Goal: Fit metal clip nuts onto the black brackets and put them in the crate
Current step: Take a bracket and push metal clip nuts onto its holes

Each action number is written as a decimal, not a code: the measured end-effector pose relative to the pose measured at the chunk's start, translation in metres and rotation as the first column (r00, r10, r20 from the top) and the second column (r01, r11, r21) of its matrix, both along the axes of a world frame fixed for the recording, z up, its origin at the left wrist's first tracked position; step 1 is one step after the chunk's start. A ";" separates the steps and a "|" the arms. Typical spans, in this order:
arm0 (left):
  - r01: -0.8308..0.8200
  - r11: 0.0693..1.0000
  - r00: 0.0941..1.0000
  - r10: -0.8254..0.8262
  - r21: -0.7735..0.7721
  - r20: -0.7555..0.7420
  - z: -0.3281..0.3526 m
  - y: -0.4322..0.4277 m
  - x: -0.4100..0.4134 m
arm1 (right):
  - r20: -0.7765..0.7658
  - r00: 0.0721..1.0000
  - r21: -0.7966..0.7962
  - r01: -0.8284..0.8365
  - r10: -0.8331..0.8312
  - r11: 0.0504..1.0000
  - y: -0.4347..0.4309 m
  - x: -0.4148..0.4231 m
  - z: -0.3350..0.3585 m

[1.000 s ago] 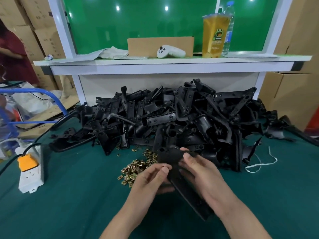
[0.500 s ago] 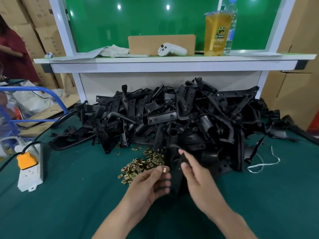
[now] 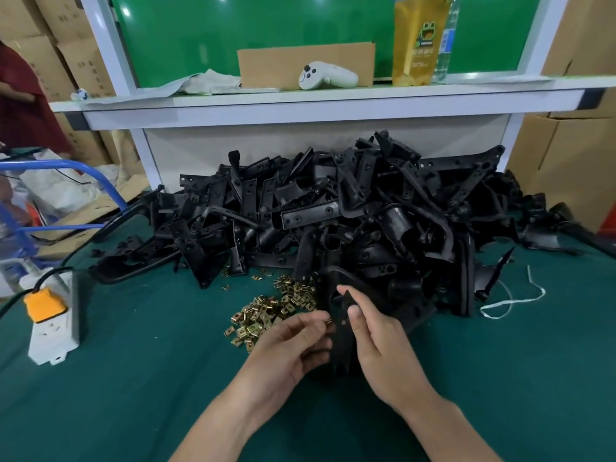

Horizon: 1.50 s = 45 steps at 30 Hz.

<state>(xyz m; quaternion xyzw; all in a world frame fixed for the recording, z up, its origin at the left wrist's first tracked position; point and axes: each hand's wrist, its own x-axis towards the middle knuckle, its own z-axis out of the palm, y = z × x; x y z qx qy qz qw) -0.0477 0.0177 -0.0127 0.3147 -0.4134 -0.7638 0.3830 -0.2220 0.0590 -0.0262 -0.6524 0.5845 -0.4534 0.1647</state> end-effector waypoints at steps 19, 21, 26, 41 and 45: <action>0.004 0.992 0.998 0.004 -0.128 0.058 -0.004 0.003 -0.005 | -0.122 0.992 0.026 0.009 -0.006 1.000 0.006 0.005 0.008; 0.009 0.996 0.999 -0.006 -0.088 0.034 -0.004 0.003 -0.004 | -0.157 0.988 0.012 0.015 -0.013 1.000 0.007 0.006 0.010; -0.007 0.994 0.997 0.016 -0.109 0.080 -0.008 0.003 -0.004 | -0.299 0.952 -0.023 0.064 -0.068 0.998 0.010 0.009 0.012; 0.165 0.986 0.982 -0.165 -0.010 -0.095 -0.003 0.005 -0.006 | 0.028 0.998 -0.180 0.058 -0.054 0.982 0.007 0.011 0.005; 0.149 0.988 0.986 -0.152 -0.050 -0.073 -0.007 0.005 -0.006 | -0.017 0.999 -0.160 0.044 -0.048 0.986 0.007 0.012 0.003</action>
